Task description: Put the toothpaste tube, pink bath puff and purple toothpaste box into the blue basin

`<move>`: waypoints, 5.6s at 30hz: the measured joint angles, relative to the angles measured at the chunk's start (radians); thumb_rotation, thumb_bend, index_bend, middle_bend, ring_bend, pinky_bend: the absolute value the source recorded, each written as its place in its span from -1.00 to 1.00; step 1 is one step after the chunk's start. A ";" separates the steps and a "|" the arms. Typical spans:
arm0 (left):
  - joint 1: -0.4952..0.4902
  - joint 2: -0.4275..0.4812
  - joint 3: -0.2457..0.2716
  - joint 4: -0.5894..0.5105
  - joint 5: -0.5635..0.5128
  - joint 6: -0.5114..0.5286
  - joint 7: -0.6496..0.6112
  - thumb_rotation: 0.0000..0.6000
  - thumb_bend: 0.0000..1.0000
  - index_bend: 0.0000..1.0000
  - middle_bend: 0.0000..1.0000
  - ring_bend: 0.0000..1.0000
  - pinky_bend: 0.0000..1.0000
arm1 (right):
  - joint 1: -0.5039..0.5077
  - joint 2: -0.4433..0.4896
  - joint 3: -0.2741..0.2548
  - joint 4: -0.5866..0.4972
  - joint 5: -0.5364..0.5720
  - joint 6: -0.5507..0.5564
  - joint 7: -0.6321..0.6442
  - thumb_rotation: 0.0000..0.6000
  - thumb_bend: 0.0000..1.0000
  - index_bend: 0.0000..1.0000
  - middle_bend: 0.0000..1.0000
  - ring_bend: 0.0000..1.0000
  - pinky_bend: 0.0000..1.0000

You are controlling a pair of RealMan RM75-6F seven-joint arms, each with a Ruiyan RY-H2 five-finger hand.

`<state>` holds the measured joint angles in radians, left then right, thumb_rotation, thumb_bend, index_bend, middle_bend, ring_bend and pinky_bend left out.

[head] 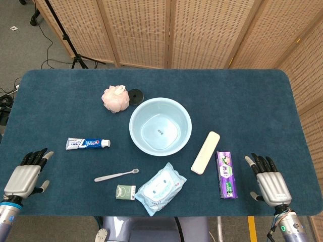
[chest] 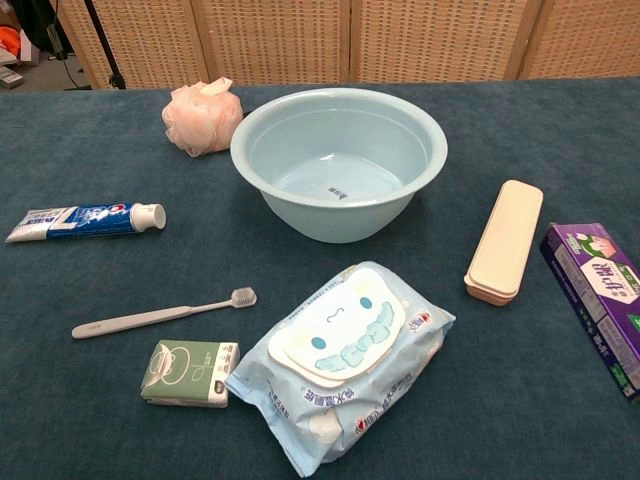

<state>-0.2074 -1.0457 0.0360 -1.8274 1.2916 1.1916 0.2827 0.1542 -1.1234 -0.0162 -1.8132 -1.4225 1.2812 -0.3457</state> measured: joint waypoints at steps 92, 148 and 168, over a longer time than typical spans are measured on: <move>-0.480 -0.378 -0.099 0.372 -0.514 -0.260 0.325 1.00 -0.29 -0.49 -0.97 -1.00 -0.81 | 0.011 0.007 -0.009 -0.017 0.003 -0.013 0.028 1.00 -0.69 -0.96 -1.00 -1.00 -1.00; -0.682 -0.342 -0.318 0.203 -0.471 -0.173 0.452 1.00 -0.13 0.39 -0.20 -0.37 -0.34 | 0.027 0.009 -0.010 -0.009 0.029 -0.058 0.088 1.00 -0.69 -0.96 -1.00 -1.00 -1.00; -0.976 -0.694 -0.399 0.464 -0.649 -0.227 0.518 1.00 -0.14 0.39 -0.20 -0.37 -0.33 | 0.025 0.038 0.018 0.020 0.068 -0.055 0.195 1.00 -0.69 -0.96 -1.00 -1.00 -1.00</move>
<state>-1.1831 -1.7395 -0.3633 -1.3630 0.6430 0.9644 0.8012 0.1791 -1.0849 0.0017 -1.7929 -1.3543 1.2262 -0.1510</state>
